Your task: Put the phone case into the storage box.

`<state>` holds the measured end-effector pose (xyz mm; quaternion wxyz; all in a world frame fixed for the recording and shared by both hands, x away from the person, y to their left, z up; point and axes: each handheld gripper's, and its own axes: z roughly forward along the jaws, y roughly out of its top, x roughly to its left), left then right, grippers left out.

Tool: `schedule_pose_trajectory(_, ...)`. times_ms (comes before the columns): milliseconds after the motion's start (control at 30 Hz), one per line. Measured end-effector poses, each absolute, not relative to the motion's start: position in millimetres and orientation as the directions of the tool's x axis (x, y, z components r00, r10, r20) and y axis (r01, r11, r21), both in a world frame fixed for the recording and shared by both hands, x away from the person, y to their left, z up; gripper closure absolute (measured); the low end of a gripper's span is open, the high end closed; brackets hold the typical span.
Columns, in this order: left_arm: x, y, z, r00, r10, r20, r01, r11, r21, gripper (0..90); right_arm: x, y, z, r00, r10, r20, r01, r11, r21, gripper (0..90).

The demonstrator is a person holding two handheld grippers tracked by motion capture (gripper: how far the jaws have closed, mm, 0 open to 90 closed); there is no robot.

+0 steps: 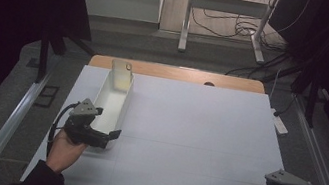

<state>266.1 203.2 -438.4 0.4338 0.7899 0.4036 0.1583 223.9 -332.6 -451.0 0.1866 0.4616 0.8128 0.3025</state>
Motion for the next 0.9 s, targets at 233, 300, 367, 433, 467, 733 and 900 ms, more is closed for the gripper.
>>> schedule_pose_trajectory(233,258,205,-440,0.621,0.780,-0.083,0.503,-0.315,0.805,0.0,224,-333,-451,-0.505,0.863,-0.024,0.638,0.392,0.663,0.0)
schedule_pose_trajectory(300,253,206,-441,0.616,0.784,-0.076,0.501,-0.316,0.805,0.0,224,-333,-451,-0.505,0.863,-0.023,0.638,0.392,0.663,0.0)
schedule_pose_trajectory(367,251,206,-441,0.615,0.785,-0.074,0.500,-0.315,0.807,0.0,224,-333,-451,-0.505,0.863,-0.023,0.639,0.392,0.663,0.0)
schedule_pose_trajectory(433,246,208,-442,0.610,0.789,-0.075,0.500,-0.310,0.809,0.0,224,-333,-451,-0.506,0.862,-0.023,0.638,0.392,0.662,0.0)
schedule_pose_trajectory(467,245,209,-442,0.610,0.789,-0.076,0.501,-0.309,0.809,0.0,224,-333,-451,-0.506,0.862,-0.022,0.639,0.392,0.662,0.0)
schedule_pose_trajectory(733,233,216,-443,0.598,0.797,-0.086,0.503,-0.290,0.814,0.0,224,-333,-451,-0.506,0.862,-0.022,0.639,0.392,0.662,0.0)
schedule_pose_trajectory(900,227,220,-443,0.589,0.803,-0.092,0.507,-0.278,0.816,0.0,224,-333,-451,-0.505,0.863,-0.021,0.640,0.391,0.662,0.0)
